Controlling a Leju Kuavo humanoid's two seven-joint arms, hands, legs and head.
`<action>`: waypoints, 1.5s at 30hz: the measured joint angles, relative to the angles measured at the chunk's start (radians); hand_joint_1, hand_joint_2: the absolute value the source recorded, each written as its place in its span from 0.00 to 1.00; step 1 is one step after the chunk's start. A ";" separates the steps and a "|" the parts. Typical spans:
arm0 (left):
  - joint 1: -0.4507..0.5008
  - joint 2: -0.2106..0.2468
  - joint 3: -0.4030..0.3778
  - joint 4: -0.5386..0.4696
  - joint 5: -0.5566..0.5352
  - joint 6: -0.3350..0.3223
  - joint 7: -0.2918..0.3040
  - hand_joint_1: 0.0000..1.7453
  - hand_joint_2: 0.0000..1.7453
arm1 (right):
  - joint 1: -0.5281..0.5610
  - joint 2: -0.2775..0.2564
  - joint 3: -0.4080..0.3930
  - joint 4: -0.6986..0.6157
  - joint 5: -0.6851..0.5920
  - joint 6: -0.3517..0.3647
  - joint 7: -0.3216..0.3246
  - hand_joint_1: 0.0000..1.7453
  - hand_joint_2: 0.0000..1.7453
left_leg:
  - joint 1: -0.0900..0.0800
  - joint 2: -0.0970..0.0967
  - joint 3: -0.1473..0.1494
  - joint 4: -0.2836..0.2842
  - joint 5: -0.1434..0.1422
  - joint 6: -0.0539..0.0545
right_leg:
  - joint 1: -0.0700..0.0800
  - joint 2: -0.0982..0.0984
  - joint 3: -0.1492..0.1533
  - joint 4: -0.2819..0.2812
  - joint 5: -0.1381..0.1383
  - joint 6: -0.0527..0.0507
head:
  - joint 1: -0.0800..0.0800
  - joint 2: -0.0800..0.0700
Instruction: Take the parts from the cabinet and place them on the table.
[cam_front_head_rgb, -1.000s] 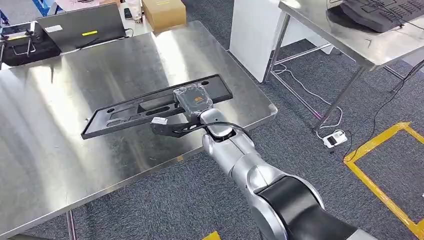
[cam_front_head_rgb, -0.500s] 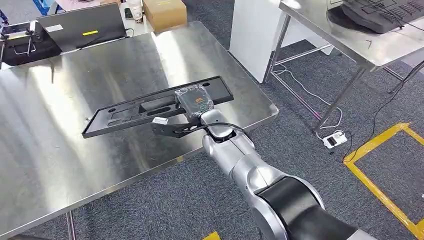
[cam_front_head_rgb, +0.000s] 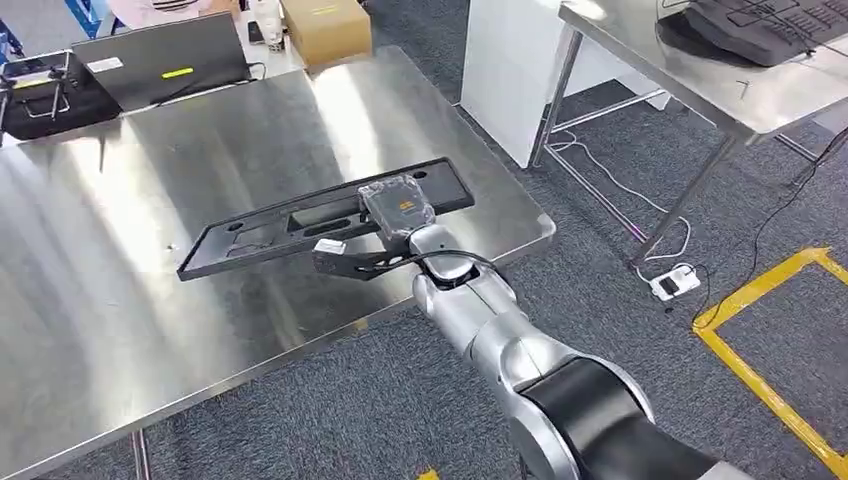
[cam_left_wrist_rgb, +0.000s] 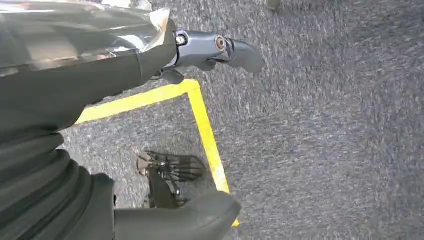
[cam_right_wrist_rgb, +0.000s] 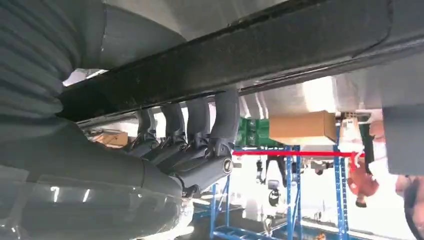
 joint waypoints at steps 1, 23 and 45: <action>0.001 -0.001 0.005 0.000 -0.001 0.003 0.012 0.00 1.00 | 0.000 0.001 0.001 0.000 -0.002 0.000 0.000 1.00 1.00 | 0.002 0.000 0.000 0.001 0.000 0.006 | 0.002 0.001 0.000 0.000 0.000 0.000 | 0.000 0.000; 0.000 -0.008 0.059 -0.013 -0.041 -0.008 0.060 0.00 1.00 | 0.001 -0.003 0.006 0.000 -0.021 -0.003 0.007 0.00 0.00 | 0.003 0.004 0.007 -0.011 0.000 -0.014 | 0.008 0.005 0.002 0.001 -0.005 -0.010 | 0.000 0.000; 0.008 -0.022 0.107 -0.058 -0.036 -0.023 0.070 0.00 1.00 | -0.002 0.008 0.010 0.000 -0.036 0.023 -0.007 0.00 0.00 | 0.001 0.004 0.008 -0.011 -0.001 -0.014 | 0.005 0.005 0.002 0.001 -0.005 -0.010 | 0.000 0.000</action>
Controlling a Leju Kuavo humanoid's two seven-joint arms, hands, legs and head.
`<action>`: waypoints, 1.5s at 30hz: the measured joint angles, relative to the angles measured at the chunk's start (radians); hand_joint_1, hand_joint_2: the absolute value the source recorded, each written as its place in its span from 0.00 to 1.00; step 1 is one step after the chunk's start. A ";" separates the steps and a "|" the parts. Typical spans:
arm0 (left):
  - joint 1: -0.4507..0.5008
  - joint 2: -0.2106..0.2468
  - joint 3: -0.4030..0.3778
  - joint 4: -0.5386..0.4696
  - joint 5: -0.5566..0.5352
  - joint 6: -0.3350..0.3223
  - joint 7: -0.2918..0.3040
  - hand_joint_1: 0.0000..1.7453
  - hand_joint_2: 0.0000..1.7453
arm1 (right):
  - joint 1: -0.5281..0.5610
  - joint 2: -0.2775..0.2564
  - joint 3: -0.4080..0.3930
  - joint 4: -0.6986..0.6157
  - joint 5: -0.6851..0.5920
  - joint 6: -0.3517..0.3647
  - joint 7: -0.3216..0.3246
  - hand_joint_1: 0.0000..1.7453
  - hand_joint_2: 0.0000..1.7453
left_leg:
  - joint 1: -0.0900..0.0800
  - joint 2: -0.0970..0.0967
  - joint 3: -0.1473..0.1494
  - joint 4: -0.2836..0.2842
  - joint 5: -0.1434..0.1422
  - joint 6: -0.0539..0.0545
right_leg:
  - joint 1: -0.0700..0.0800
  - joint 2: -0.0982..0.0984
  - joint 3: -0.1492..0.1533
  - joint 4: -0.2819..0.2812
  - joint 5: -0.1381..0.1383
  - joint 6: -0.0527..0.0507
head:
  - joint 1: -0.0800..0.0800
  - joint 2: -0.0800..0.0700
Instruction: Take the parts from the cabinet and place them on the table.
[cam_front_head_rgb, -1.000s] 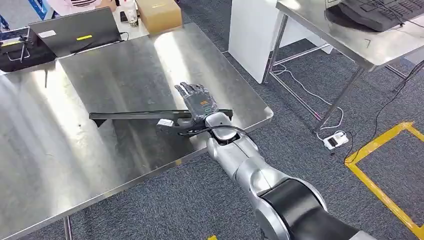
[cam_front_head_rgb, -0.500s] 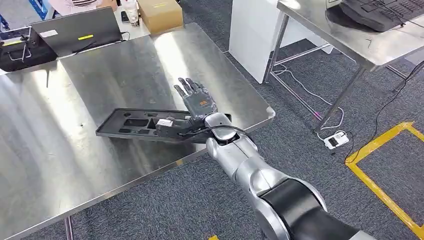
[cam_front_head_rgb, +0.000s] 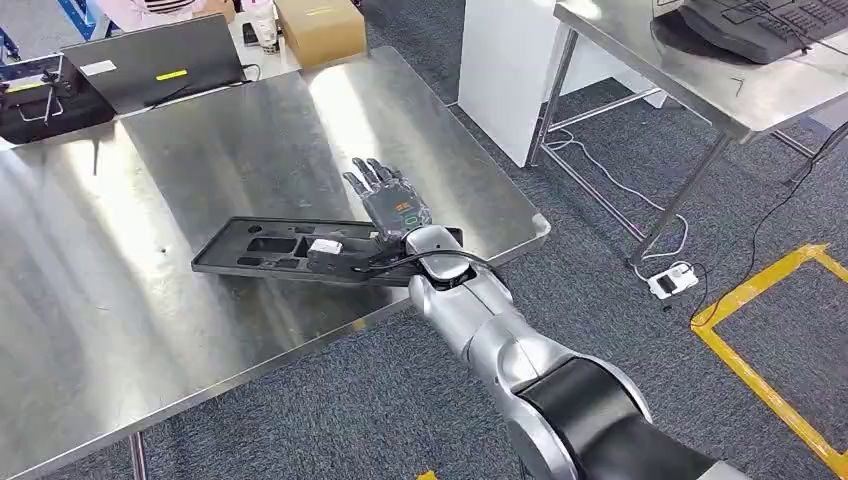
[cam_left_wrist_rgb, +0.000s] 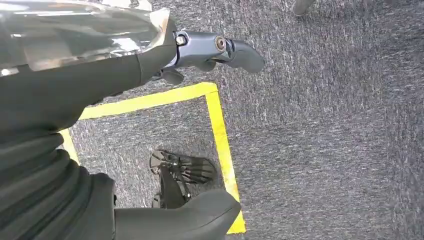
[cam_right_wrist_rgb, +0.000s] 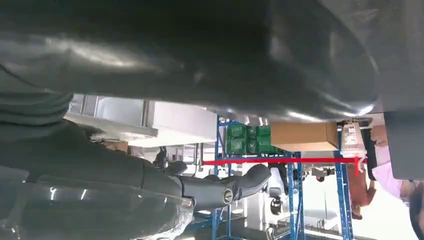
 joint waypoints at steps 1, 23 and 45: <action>0.000 -0.001 0.000 -0.001 0.000 0.000 0.000 0.00 1.00 | 0.000 0.000 0.000 0.000 0.000 0.001 0.000 0.00 0.00 | 0.000 0.000 0.000 0.000 0.000 0.000 | 0.000 0.000 0.000 0.000 0.000 0.000 | 0.000 0.000; 0.001 -0.055 0.074 -0.062 0.007 -0.026 0.016 0.00 0.00 | 0.097 -0.019 0.020 -0.287 -0.021 -0.105 0.023 0.00 0.00 | 0.000 0.000 0.000 0.000 0.000 0.000 | 0.000 0.000 0.000 0.000 0.000 0.000 | 0.000 0.000; 0.037 -0.222 0.163 -0.301 0.061 -0.178 0.042 0.00 0.00 | 1.010 -0.345 0.050 -1.585 -0.004 -0.211 0.018 0.00 0.00 | 0.006 -0.005 0.021 0.006 -0.010 0.004 | -0.011 0.003 0.079 0.011 -0.072 0.021 | -0.002 0.000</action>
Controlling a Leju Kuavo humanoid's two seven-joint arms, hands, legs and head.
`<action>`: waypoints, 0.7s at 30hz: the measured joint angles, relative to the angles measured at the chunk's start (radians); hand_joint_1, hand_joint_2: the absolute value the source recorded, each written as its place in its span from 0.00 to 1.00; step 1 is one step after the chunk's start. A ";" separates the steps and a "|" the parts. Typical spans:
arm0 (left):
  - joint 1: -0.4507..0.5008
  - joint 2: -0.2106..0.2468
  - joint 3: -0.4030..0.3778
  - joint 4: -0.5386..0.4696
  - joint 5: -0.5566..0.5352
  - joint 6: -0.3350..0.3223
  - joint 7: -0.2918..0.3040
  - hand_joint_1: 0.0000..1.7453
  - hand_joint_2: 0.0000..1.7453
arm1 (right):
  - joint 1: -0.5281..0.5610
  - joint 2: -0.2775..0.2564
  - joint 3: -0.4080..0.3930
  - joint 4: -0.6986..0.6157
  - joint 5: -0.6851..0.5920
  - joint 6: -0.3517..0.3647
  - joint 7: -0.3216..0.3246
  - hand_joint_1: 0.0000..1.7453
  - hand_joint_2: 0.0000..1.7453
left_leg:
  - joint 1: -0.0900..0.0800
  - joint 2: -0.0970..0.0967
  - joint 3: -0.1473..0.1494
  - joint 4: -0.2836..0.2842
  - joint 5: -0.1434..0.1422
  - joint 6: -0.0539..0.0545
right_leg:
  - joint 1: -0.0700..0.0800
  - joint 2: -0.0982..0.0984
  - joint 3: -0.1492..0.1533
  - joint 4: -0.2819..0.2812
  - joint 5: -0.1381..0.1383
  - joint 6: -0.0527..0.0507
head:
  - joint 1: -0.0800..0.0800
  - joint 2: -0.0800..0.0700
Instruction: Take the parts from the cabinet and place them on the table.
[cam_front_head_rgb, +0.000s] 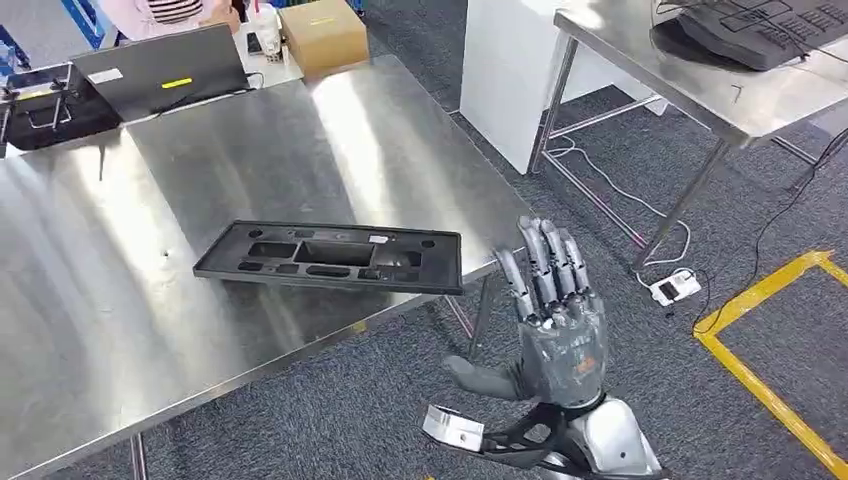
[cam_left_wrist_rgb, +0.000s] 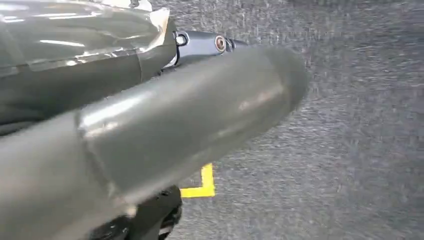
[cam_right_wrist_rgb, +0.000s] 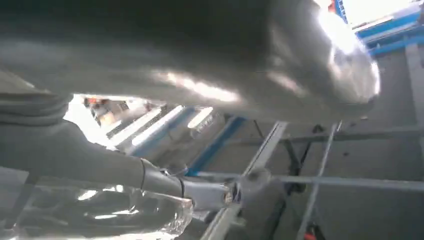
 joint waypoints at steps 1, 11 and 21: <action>0.000 -0.001 0.002 -0.004 0.000 0.000 0.000 0.00 0.00 | 0.001 -0.001 0.000 -0.007 0.000 0.000 0.000 0.00 0.00 | 0.003 0.001 -0.004 0.001 0.002 -0.007 | -0.002 0.000 -0.005 -0.001 0.001 -0.008 | 0.002 0.000; 0.001 -0.005 0.008 -0.011 0.004 -0.004 0.000 0.00 0.00 | 0.049 -0.010 0.000 -0.043 0.012 -0.019 0.005 0.00 0.00 | 0.014 0.007 0.014 0.096 -0.074 -0.019 | -0.002 -0.009 -0.037 -0.003 0.037 -0.037 | -0.001 0.000; 0.014 -0.012 0.025 -0.018 0.031 -0.021 0.000 0.00 0.00 | 0.239 -0.047 -0.009 -0.139 0.045 -0.118 0.056 0.00 0.00 | 0.001 0.017 0.032 -0.020 -0.016 0.041 | 0.005 -0.011 -0.141 0.223 -0.092 -0.024 | 0.003 0.000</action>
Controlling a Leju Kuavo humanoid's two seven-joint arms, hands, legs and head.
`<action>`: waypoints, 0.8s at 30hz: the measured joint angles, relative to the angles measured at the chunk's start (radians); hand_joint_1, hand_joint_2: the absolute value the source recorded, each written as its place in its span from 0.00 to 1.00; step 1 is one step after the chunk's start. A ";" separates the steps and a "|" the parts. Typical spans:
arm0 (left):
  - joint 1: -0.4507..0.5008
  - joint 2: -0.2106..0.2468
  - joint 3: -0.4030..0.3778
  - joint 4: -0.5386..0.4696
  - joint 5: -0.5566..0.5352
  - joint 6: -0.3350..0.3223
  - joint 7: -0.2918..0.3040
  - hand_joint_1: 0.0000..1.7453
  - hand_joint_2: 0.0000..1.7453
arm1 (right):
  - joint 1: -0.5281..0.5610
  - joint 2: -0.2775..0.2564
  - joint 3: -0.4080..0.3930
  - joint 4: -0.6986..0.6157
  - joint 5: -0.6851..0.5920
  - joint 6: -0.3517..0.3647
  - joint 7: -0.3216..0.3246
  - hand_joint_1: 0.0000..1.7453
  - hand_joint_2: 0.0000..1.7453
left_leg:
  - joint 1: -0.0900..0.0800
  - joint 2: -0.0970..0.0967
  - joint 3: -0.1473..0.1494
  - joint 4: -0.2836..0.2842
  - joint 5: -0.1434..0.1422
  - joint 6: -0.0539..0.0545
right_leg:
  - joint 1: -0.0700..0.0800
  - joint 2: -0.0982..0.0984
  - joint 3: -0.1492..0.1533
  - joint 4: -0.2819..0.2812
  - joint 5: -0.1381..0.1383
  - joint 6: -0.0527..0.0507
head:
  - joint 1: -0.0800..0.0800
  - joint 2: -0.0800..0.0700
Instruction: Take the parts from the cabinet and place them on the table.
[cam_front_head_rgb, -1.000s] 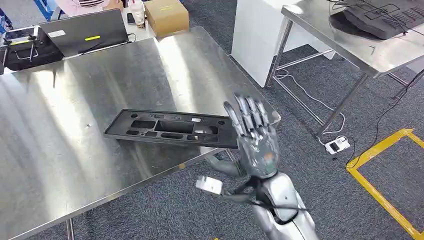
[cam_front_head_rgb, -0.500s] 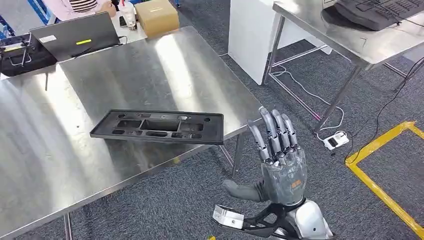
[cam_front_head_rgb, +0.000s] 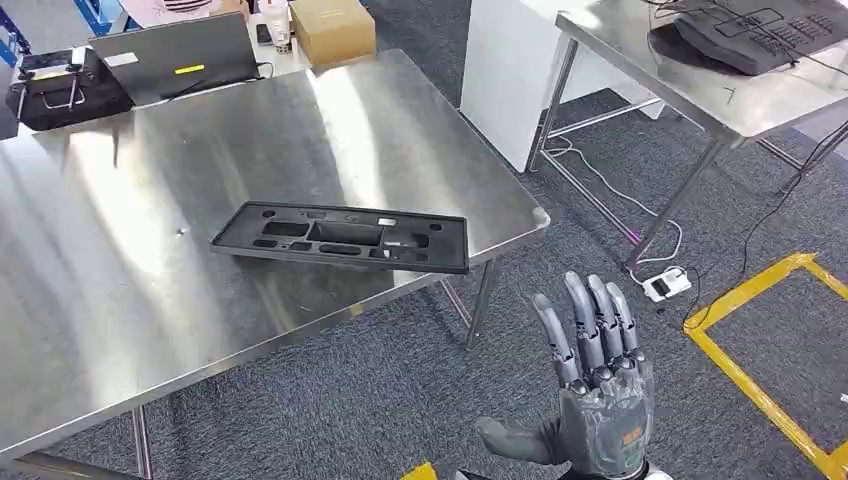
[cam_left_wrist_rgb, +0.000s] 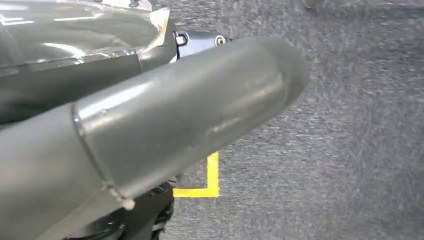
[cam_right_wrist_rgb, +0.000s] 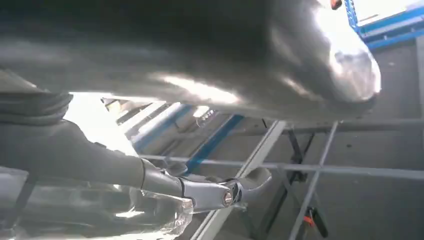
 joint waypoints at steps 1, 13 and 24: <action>0.001 0.000 0.002 0.000 0.000 0.000 0.000 0.00 0.00 | 0.009 -0.003 0.000 -0.002 -0.001 -0.001 0.004 0.00 0.00 | -0.003 0.000 -0.008 0.001 0.005 0.001 | 0.000 0.000 -0.018 0.062 -0.023 0.002 | 0.000 0.000; 0.004 -0.003 0.014 -0.019 -0.001 -0.035 0.003 0.00 0.00 | 0.015 0.014 -0.001 -0.032 -0.077 0.050 -0.008 0.00 0.00 | -0.006 -0.010 -0.066 0.076 -0.039 -0.047 | -0.006 -0.003 0.183 -0.267 0.088 -0.032 | -0.002 0.000; 0.004 -0.003 0.018 -0.024 -0.001 -0.035 0.003 0.00 0.00 | 0.012 0.026 -0.002 -0.033 -0.077 0.052 -0.009 0.00 0.00 | 0.011 -0.014 0.049 0.007 -0.044 -0.061 | -0.003 -0.005 0.135 -0.246 0.129 0.003 | -0.002 0.000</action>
